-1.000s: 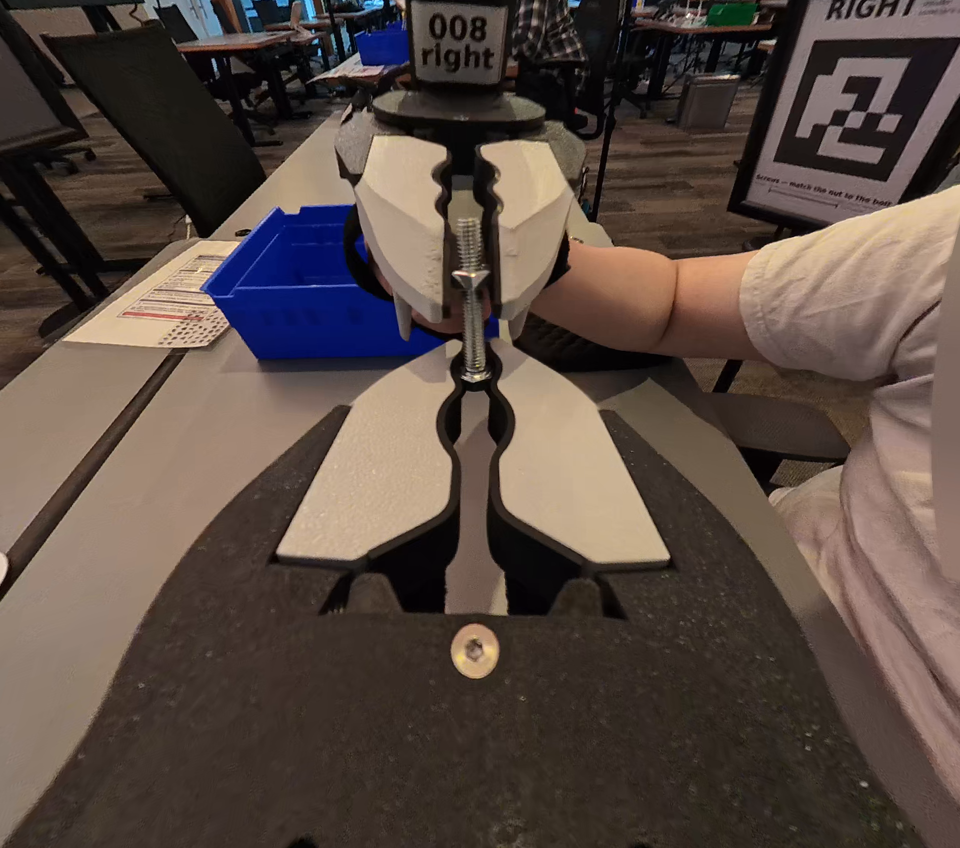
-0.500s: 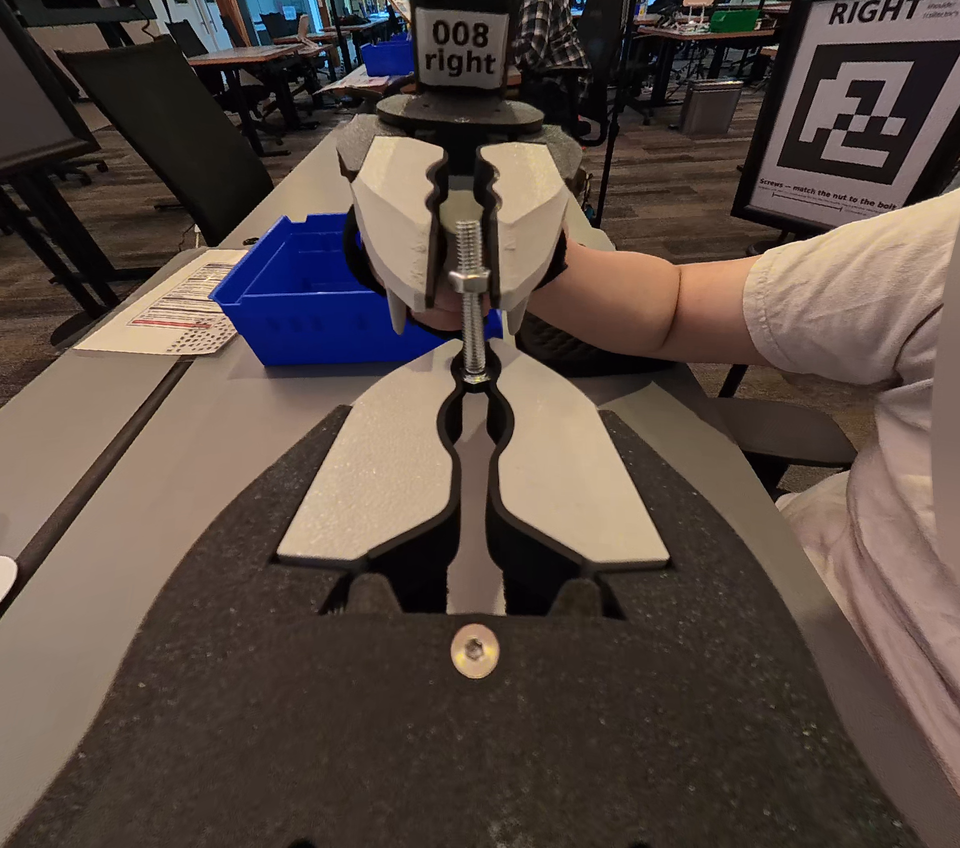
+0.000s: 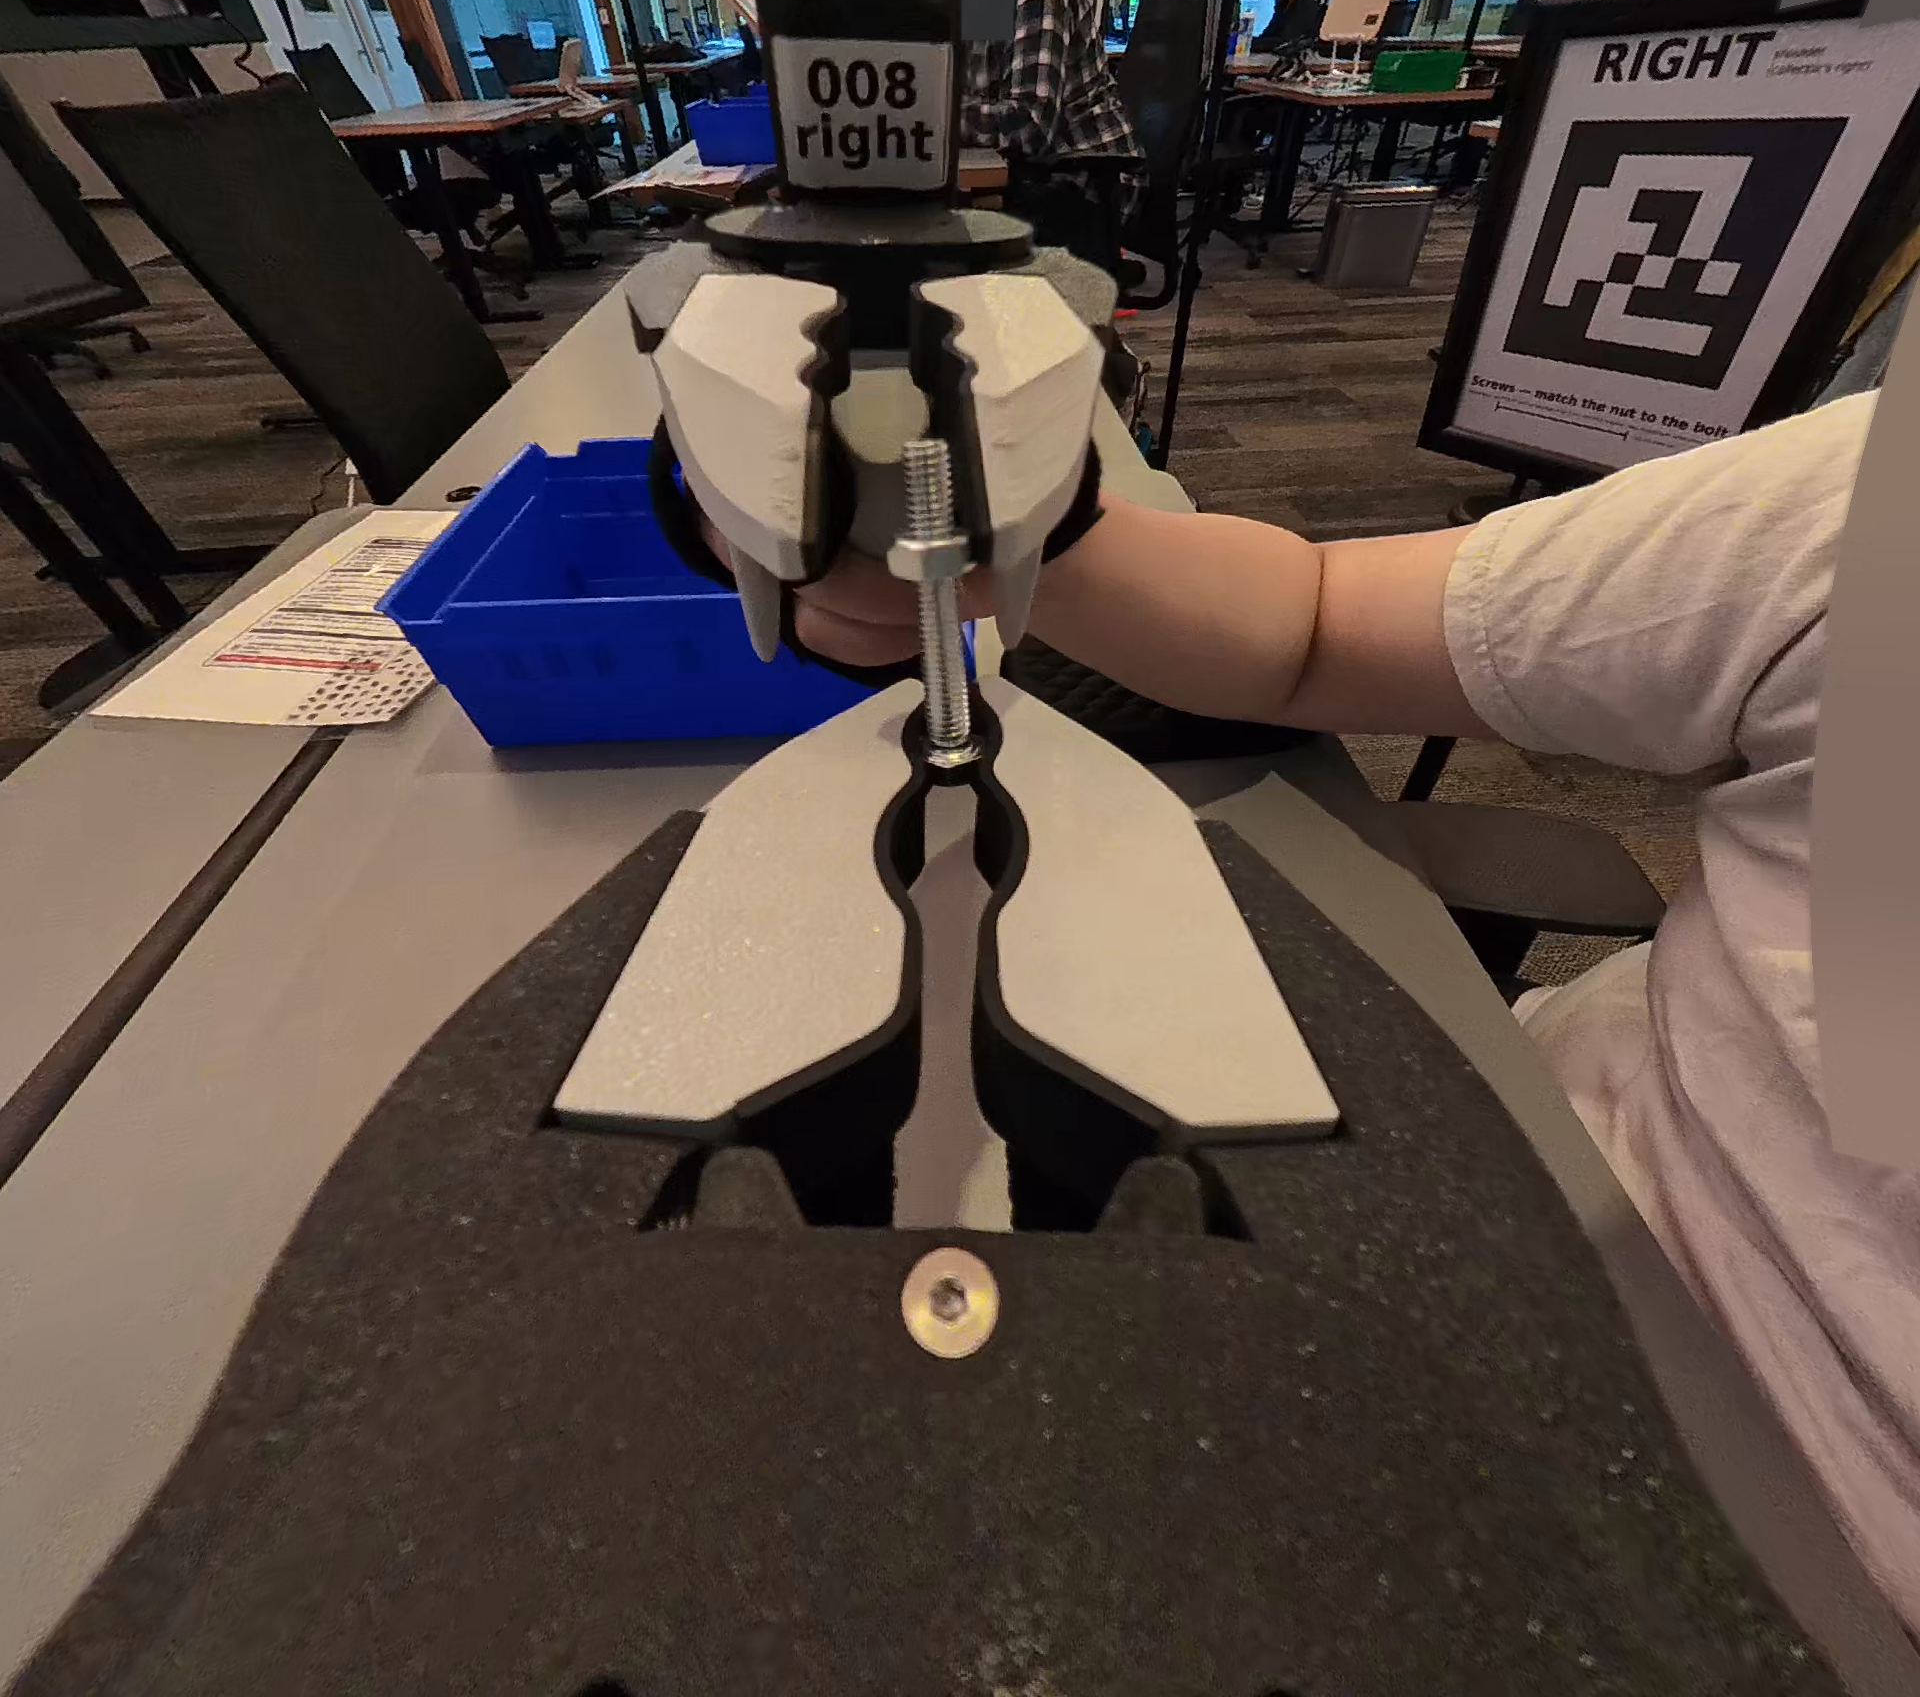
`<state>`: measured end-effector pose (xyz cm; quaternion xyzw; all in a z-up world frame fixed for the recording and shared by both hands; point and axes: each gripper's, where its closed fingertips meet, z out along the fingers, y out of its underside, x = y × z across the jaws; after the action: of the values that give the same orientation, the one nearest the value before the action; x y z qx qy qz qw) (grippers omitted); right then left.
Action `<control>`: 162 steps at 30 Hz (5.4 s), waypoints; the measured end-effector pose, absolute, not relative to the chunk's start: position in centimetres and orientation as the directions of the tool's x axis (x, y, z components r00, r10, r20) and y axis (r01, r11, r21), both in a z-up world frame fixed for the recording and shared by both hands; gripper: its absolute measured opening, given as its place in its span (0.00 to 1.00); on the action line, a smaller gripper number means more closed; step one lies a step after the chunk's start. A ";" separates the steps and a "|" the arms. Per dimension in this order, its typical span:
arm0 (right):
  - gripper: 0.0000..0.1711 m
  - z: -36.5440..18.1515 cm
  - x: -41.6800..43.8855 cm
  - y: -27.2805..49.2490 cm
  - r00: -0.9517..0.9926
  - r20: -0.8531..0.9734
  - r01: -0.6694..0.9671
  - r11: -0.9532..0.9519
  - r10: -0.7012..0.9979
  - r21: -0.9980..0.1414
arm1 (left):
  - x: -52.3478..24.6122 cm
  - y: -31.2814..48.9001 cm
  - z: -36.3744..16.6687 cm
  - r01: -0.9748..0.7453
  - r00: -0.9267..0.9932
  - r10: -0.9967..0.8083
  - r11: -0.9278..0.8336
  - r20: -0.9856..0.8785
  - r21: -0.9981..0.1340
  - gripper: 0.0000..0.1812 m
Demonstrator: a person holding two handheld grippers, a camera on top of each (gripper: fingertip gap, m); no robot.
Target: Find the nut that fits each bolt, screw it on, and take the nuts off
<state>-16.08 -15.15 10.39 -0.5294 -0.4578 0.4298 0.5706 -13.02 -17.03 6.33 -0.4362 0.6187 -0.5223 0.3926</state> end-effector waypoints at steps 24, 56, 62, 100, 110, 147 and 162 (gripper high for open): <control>0.14 10.6 -17.0 -15.9 0.158 0.021 -0.045 0.029 0.987 -0.999 | -13.2 -17.4 6.6 -0.123 -0.332 -0.943 0.071 -0.027 -0.990 0.02; 0.14 11.2 -16.4 -15.2 0.246 0.072 -0.043 0.085 0.967 -0.995 | -13.3 -17.4 6.8 -0.121 -0.323 -0.946 0.073 -0.031 -0.990 0.02; 0.10 11.9 -14.3 -14.2 0.251 -0.012 -0.133 0.022 0.968 -0.991 | -13.6 -17.4 7.2 -0.113 -0.324 -0.945 0.074 -0.033 -0.991 0.02; 0.11 11.7 -16.8 -16.4 0.173 0.055 -0.109 0.075 0.983 -0.991 | -13.7 -17.8 8.1 -0.077 -0.318 -0.947 0.077 -0.049 -0.994 0.02; 0.03 10.9 -17.4 -16.3 0.192 0.099 -0.048 0.110 0.976 -0.993 | -13.5 -18.1 7.5 -0.108 -0.342 -0.940 0.054 -0.013 -0.993 0.02; 0.09 11.8 -15.5 -15.9 0.150 0.024 -0.132 0.044 0.988 -0.990 | -13.2 -18.3 6.7 -0.144 -0.341 -0.939 0.083 -0.029 -0.986 0.02; 0.07 12.2 -15.1 -16.2 0.131 0.029 -0.163 0.051 0.991 -0.985 | -13.3 -18.3 6.8 -0.144 -0.341 -0.939 0.087 -0.033 -0.986 0.02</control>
<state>-15.06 -16.22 12.25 -0.4775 -0.4336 0.4966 0.5808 -13.28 -18.34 6.79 -0.4292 0.6311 -0.5218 0.3811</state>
